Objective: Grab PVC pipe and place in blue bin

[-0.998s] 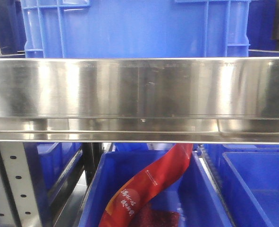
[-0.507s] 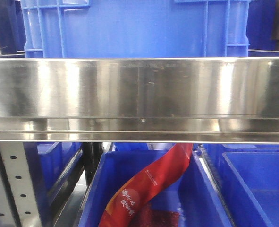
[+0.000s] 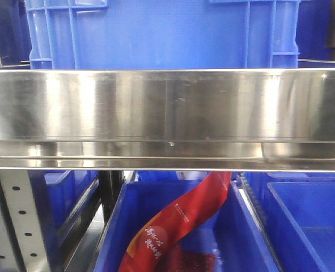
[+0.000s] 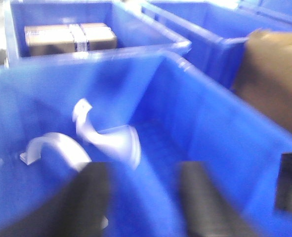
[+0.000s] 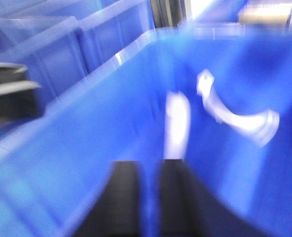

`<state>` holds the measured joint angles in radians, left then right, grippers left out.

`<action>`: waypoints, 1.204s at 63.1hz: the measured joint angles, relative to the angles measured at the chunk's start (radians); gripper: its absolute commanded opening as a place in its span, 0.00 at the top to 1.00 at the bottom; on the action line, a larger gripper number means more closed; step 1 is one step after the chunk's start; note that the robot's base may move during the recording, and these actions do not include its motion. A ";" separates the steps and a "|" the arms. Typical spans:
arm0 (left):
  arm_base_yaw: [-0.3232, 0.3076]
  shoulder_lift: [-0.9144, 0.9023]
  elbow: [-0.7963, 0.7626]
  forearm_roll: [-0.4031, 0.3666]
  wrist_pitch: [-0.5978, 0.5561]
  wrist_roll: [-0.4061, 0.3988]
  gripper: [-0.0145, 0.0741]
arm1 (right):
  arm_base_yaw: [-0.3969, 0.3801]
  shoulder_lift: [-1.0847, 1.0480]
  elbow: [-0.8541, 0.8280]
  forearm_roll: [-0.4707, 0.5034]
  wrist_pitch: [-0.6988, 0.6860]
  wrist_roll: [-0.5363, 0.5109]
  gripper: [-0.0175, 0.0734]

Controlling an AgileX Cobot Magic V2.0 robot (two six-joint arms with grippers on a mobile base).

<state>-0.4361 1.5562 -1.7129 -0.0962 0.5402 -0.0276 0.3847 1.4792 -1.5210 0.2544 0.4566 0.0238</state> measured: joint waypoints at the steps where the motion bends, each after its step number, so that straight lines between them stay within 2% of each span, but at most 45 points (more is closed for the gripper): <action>1: 0.000 -0.006 0.000 0.000 0.002 0.000 0.87 | 0.000 -0.006 0.000 0.000 0.000 0.000 0.93; 5: 0.000 -0.032 -0.004 0.005 0.003 0.000 0.96 | 0.000 -0.027 -0.002 0.000 0.000 0.000 0.99; 14: 0.000 -0.064 -0.009 0.027 0.032 0.000 0.96 | 0.000 -0.040 -0.004 -0.021 0.010 0.000 0.99; 27: 0.000 -0.136 -0.009 0.041 0.195 0.000 0.96 | 0.000 -0.102 -0.004 -0.059 0.110 0.000 0.99; 40: 0.000 -0.278 0.061 0.067 0.205 0.000 0.96 | 0.000 -0.219 0.008 -0.120 0.170 -0.002 0.99; 49: 0.000 -0.395 0.231 0.079 0.116 0.000 0.96 | 0.000 -0.323 0.113 -0.160 0.115 -0.002 0.99; 57: 0.000 -0.510 0.471 0.055 -0.078 0.000 0.96 | 0.000 -0.447 0.321 -0.167 -0.070 -0.002 0.99; 65: 0.000 -0.637 0.675 0.041 -0.237 0.000 0.96 | 0.000 -0.576 0.527 -0.171 -0.199 -0.002 0.99; 76: 0.000 -0.796 0.873 0.023 -0.284 0.000 0.96 | 0.000 -0.747 0.745 -0.171 -0.278 -0.002 0.99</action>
<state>-0.4361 0.7599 -0.8398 -0.0732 0.2564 -0.0276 0.3847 0.7317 -0.7756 0.0838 0.1790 0.0216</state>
